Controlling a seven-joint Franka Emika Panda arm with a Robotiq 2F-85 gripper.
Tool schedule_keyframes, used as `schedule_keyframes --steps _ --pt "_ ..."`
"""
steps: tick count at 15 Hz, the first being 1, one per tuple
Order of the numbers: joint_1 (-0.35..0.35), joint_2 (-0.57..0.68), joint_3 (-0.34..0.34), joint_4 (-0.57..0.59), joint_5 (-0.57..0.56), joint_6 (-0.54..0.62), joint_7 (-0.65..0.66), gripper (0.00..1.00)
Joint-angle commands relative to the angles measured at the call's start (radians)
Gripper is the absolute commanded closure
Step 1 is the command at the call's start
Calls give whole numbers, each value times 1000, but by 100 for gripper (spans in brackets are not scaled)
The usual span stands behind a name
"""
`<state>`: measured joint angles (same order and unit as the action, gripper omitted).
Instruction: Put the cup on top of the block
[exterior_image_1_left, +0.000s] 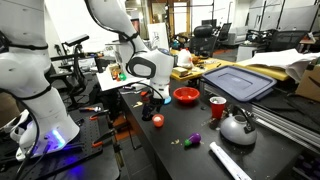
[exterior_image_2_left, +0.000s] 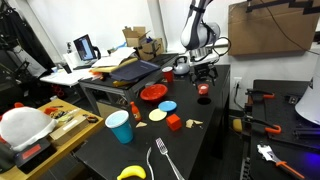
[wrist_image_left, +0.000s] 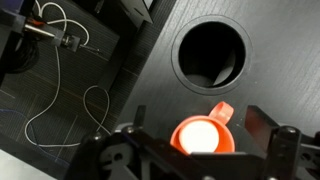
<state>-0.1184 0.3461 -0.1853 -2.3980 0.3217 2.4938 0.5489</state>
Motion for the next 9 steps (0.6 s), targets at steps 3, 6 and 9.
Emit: schedule_keyframes --steps 3,6,9 --pt "47 13 -37 -25 -53 84 91 0" --pt "79 23 -68 -25 -117 112 154 0" --pt "120 23 -101 -26 -187 159 236 34"
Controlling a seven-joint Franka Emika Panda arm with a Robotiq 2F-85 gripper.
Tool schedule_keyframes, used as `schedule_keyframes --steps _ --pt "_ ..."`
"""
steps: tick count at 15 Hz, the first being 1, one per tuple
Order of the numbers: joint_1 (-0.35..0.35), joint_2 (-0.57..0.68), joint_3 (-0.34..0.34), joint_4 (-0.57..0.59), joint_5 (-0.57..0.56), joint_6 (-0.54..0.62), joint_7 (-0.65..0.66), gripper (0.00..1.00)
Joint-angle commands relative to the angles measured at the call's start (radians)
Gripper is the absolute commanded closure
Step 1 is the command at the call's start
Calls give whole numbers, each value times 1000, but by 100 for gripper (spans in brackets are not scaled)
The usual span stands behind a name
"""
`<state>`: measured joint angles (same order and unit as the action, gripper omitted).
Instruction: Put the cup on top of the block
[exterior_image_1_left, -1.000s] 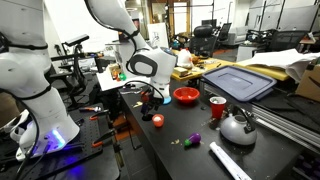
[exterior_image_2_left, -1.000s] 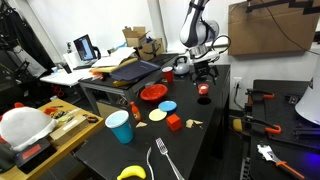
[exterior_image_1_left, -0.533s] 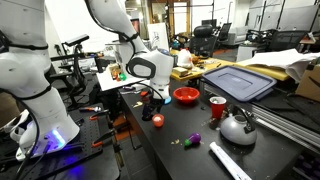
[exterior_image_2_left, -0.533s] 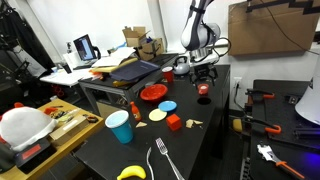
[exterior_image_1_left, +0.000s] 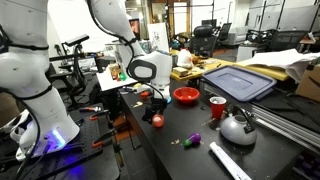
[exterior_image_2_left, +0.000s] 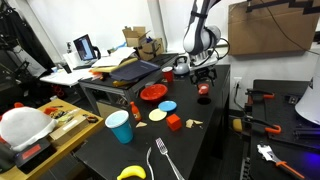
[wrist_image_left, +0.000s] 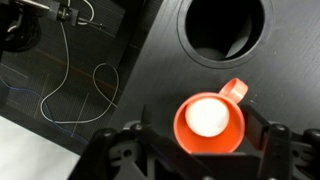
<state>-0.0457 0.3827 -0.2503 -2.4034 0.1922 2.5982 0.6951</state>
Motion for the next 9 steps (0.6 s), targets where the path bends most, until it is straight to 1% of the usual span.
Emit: schedule_keyframes --steps 1,2,4,6,8,9 --pt "55 -14 -40 -19 -71 65 108 42" --pt "64 -15 -46 -19 -84 76 127 51" --pt "71 -22 -47 -18 -97 85 149 65" --pt "79 -33 -44 -17 -99 94 151 66" --pt "86 -55 -38 -16 -102 94 136 71" --pt "91 -70 -35 -14 -107 93 128 71"
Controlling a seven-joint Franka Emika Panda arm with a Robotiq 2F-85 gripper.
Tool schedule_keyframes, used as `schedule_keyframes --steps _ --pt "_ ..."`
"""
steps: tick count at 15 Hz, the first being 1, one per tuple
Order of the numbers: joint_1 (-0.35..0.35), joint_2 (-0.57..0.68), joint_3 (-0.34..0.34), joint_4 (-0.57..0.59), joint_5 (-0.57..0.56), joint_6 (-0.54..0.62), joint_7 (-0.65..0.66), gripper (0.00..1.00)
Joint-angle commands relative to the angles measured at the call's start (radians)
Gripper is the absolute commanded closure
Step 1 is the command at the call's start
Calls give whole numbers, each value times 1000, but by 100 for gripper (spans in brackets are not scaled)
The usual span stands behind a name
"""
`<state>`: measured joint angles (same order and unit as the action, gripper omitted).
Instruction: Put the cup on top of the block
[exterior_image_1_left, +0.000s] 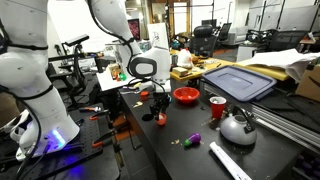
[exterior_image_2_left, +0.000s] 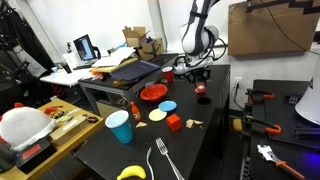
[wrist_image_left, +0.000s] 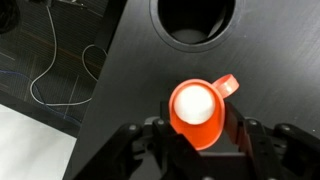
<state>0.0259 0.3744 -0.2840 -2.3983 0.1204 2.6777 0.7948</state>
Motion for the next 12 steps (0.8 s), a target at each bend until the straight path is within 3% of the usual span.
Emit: schedule_keyframes --steps 1,7,12 --pt "29 -77 0 -15 -49 9 24 71" --pt "30 -161 75 52 -99 -27 -71 71" --pt "16 -137 174 160 -51 -41 -239 71"
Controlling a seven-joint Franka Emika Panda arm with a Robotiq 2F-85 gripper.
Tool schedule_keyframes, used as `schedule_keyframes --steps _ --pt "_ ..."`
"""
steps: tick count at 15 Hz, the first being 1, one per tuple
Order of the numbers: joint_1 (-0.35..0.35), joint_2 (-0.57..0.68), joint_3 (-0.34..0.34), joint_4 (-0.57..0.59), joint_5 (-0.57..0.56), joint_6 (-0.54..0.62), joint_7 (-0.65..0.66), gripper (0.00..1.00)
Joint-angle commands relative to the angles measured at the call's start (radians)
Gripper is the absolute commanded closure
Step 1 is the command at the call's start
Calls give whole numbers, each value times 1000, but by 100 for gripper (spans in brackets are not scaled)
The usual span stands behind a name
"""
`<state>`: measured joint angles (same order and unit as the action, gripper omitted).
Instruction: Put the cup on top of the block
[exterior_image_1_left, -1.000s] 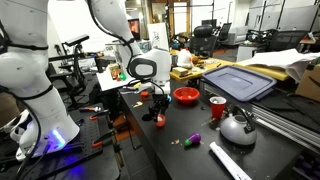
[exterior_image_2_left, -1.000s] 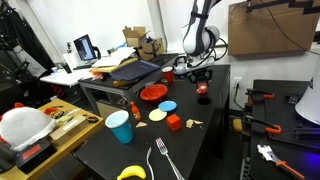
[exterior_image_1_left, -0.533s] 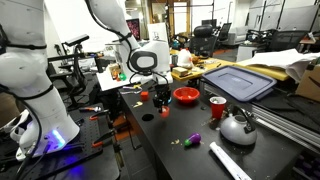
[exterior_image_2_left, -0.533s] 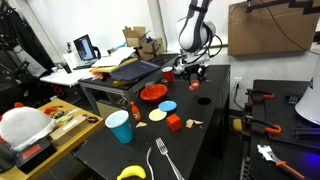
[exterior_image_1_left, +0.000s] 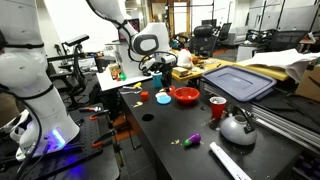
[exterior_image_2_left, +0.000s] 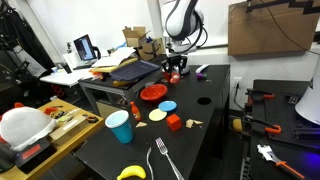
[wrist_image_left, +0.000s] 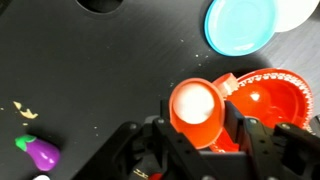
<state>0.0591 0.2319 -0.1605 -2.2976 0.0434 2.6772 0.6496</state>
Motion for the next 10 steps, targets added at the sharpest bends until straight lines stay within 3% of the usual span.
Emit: schedule_keyframes --steps 1,10 --pt "-18 14 66 81 34 -45 -124 71" --pt "-20 82 192 278 120 -208 -423 71"
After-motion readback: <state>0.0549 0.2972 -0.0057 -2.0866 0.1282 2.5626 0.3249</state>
